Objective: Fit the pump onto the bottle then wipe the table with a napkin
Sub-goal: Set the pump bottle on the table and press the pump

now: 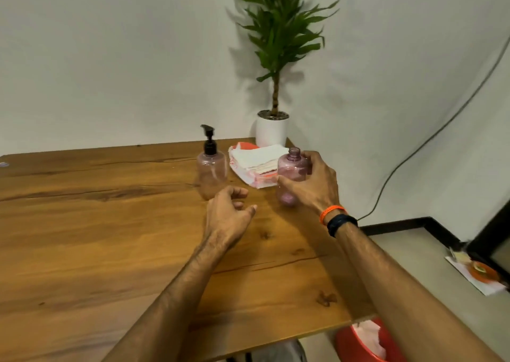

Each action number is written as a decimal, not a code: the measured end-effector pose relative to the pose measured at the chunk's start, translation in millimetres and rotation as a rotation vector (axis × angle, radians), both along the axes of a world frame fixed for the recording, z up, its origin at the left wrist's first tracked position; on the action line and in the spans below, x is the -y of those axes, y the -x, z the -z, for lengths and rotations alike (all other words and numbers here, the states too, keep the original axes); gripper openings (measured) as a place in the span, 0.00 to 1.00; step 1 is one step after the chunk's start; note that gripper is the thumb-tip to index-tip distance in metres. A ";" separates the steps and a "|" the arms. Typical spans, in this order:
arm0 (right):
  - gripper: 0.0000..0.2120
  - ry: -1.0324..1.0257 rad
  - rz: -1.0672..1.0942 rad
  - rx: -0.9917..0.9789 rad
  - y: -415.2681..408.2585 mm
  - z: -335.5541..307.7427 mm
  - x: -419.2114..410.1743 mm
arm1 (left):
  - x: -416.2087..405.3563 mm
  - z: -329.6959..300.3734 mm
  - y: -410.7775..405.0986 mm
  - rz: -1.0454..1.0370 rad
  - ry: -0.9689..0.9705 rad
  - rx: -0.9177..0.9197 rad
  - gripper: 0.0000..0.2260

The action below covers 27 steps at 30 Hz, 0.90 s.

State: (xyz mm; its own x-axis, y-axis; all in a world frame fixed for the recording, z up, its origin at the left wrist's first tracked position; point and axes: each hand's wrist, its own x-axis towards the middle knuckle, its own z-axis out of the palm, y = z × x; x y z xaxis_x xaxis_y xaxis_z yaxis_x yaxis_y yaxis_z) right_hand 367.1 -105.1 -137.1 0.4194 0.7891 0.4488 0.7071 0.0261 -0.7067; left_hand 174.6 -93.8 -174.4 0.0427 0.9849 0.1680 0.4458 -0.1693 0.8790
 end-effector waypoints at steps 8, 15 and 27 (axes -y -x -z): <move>0.36 0.055 0.021 -0.032 -26.3 4.2 0.5 | -1.3 0.4 -37.4 0.031 0.016 -0.029 0.13; 0.43 0.111 0.015 -0.069 -24.9 7.4 2.0 | 0.0 -0.7 -35.6 0.030 0.031 -0.020 0.15; 0.15 -0.359 0.004 0.088 22.1 -17.6 21.3 | 1.9 -9.2 -1.4 -0.002 -0.001 0.010 0.14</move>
State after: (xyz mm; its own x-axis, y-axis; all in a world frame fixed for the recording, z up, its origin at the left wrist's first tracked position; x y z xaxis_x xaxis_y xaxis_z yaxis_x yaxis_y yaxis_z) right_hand 345.0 -126.5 -119.5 0.3699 0.5734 0.7310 0.7652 0.2581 -0.5897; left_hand 175.9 -95.7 -165.1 0.0395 0.9848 0.1694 0.4372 -0.1694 0.8832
